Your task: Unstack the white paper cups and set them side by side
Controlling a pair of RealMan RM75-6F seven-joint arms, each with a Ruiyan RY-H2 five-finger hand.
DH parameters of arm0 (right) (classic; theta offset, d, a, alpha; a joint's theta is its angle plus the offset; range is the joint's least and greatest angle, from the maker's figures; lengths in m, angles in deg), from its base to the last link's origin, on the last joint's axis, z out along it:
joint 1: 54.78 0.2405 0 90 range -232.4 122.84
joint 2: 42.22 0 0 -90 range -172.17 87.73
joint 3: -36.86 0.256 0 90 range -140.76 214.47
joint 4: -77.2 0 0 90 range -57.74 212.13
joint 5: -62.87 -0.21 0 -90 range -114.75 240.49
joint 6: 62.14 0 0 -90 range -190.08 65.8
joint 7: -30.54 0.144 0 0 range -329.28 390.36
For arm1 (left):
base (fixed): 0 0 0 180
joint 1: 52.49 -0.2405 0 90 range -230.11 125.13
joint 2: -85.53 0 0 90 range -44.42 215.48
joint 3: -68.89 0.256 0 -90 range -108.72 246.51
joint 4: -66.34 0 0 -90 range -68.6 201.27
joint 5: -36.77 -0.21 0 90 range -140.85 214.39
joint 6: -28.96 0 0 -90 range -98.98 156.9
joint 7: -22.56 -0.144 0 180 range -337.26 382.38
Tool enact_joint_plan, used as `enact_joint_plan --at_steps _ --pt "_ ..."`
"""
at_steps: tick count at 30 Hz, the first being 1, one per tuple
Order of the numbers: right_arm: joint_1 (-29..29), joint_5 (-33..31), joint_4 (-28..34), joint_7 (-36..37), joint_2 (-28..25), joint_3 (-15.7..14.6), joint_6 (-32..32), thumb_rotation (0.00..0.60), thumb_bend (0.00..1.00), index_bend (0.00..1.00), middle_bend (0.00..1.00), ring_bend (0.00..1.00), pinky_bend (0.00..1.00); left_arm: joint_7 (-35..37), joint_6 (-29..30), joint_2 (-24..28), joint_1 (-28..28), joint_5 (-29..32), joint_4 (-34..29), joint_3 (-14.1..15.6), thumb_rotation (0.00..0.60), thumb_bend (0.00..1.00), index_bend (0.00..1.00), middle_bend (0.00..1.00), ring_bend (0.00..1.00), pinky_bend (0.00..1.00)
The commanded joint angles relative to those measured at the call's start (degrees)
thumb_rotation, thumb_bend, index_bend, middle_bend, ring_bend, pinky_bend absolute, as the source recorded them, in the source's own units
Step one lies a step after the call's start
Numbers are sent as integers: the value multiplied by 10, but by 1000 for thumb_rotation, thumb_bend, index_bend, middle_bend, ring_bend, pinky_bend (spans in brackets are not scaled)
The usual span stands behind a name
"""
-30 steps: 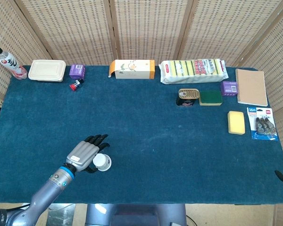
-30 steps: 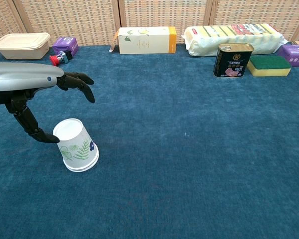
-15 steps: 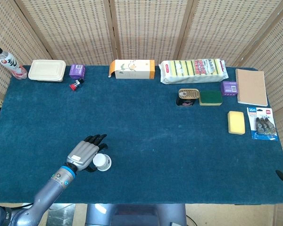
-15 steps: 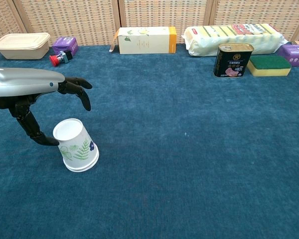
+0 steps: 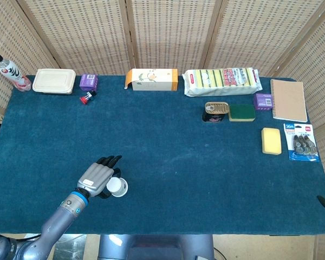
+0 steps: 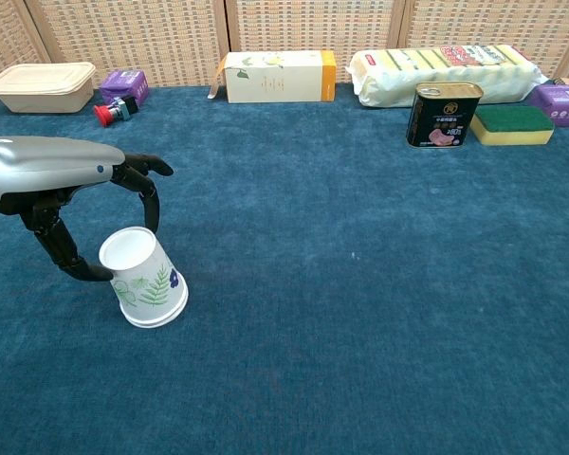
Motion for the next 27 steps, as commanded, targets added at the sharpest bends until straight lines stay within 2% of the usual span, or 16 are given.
enact_joint_plan --at_steps 1,6,14,22,27 --pt "1 0 -1 0 0 0 1 600 14 111 0 0 0 2 4 1 1 -1 -1 2 600 205 370 0 0 91" --pt "0 1 0 0 0 0 0 600 14 111 0 0 0 9 9 7 3 -1 -7 1 600 205 374 0 0 91" --pt "0 2 0 -1 1 -1 1 600 14 111 0 0 0 29 20 54 1 -17 -50 -5 600 206 374 0 0 92" --pt "0 4 2 -5 2 -2 0 600 14 111 0 0 0 61 19 137 -5 -46 -114 -11 600 206 374 0 0 91" --pt "1 5 2 -9 3 -3 2 600 14 111 0 0 0 109 23 205 -25 -95 -151 -20 600 206 374 0 0 92"
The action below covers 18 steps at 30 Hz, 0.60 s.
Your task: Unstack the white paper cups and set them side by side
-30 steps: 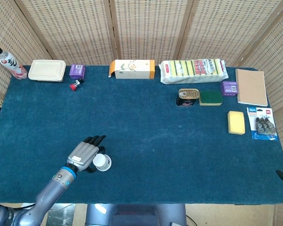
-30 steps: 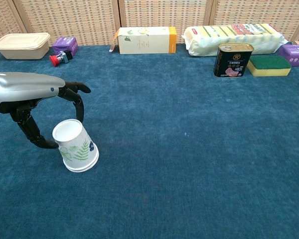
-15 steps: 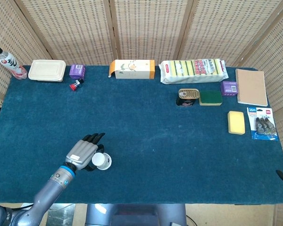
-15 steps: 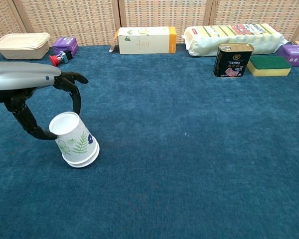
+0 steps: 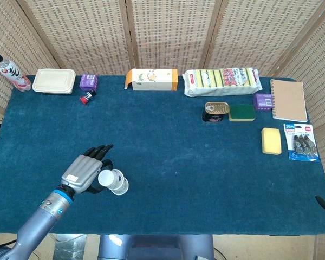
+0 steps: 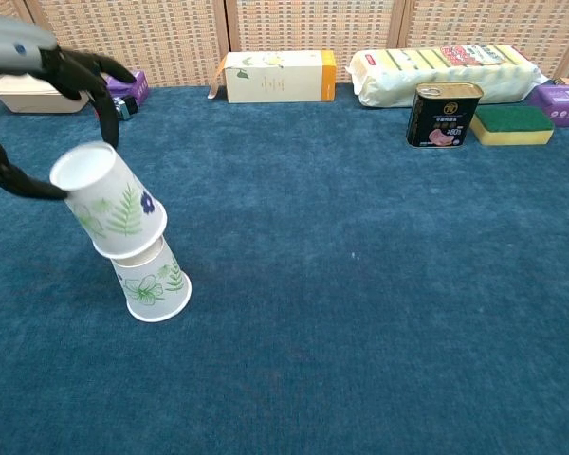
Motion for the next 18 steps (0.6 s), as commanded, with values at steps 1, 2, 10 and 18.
enact_joint_plan --at_steps 1,2,10,18 --pt "0 1 1 -2 0 -1 1 600 14 111 0 0 0 52 2 59 -22 -52 -22 -10 600 206 374 0 0 91" --pt "0 2 1 -2 1 -1 0 600 14 111 0 0 0 69 3 74 -30 -68 -22 -11 600 206 374 0 0 91" --pt "1 5 5 -9 2 -3 1 600 14 110 0 0 0 125 -22 131 -60 -104 -9 2 600 206 374 0 0 91" --pt "3 0 5 -12 3 -2 5 600 14 111 0 0 0 145 -74 63 -68 -88 78 27 600 206 374 0 0 91"
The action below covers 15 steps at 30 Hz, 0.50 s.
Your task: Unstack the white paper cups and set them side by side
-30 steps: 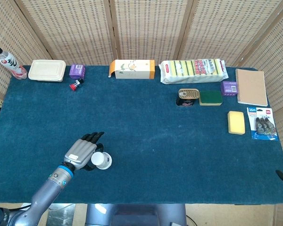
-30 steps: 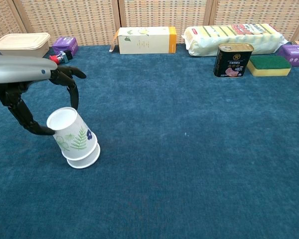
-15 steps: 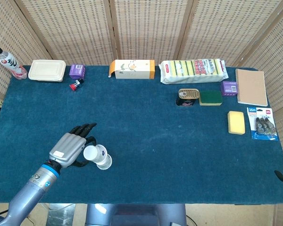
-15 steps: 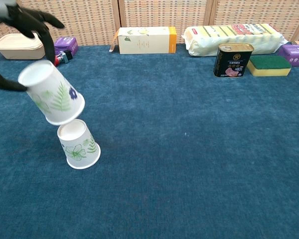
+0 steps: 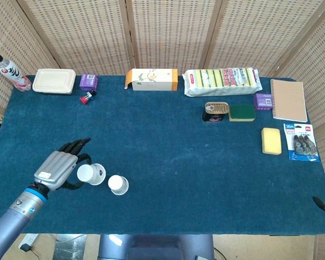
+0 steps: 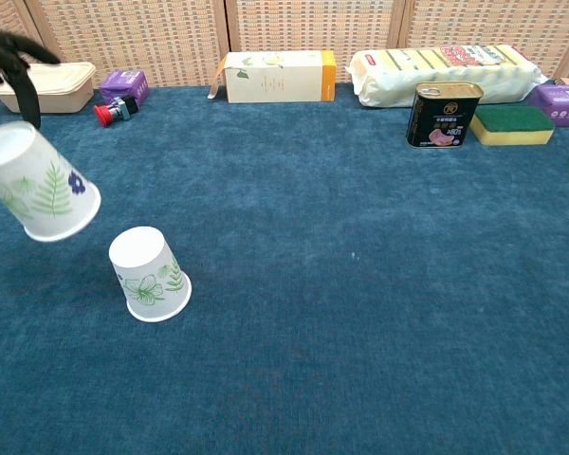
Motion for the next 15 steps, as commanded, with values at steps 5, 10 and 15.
enact_joint_plan --at_steps 5,10,15 --pt "2 -1 -1 0 0 0 4 600 14 111 0 0 0 12 -28 -64 -12 10 68 20 600 206 374 0 0 91" --pt "2 1 1 -2 0 -1 3 600 14 111 0 0 0 6 -34 -102 -7 22 99 17 600 206 373 0 0 92" --pt "1 -1 1 1 -1 -1 3 600 13 111 0 0 0 -11 -36 -127 4 45 109 11 600 206 374 0 0 91"
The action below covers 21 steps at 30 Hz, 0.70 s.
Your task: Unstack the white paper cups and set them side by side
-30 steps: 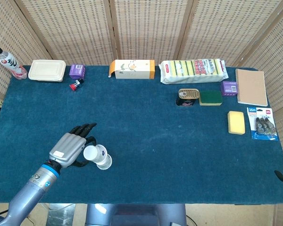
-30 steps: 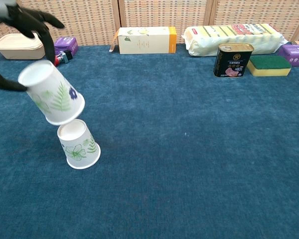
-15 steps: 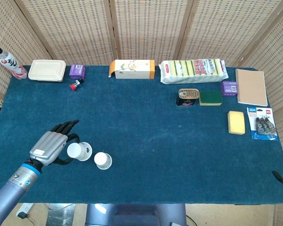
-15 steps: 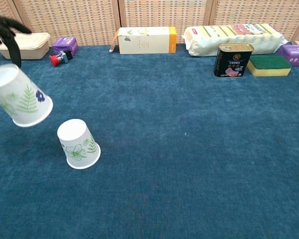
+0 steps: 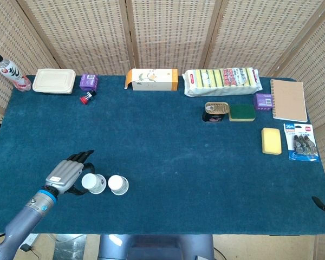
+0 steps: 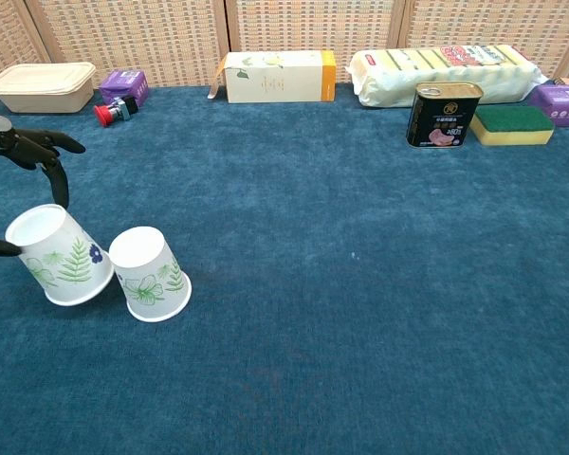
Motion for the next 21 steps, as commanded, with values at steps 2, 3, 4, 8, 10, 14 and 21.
enact_joint_plan --at_steps 2,3,4,8,10,14,21 --pt "0 -1 -1 3 -1 0 0 600 13 111 0 0 0 -16 -1 -21 11 22 9 -5 600 206 374 0 0 91" --pt "0 -1 -1 4 -1 0 0 600 13 111 0 0 0 -19 1 -25 12 25 11 -6 600 206 374 0 0 91" --pt "0 -1 -1 5 -2 0 0 600 14 111 0 0 0 -22 3 -30 13 26 13 -7 600 206 374 0 0 91" --pt "0 0 0 11 -4 0 1 600 13 111 0 0 0 -33 10 -44 16 38 20 -8 600 206 374 0 0 91" --pt "-1 1 0 13 -4 0 0 600 13 111 0 0 0 -38 12 -49 18 43 23 -8 600 206 374 0 0 91" --pt "-1 1 -1 17 -6 0 -1 600 14 111 0 0 0 -47 12 -54 22 59 22 -6 600 206 320 0 0 92" --pt "-1 1 -1 15 -5 -1 -1 600 14 111 0 0 0 -35 16 -43 17 51 11 -4 600 206 18 0 0 91"
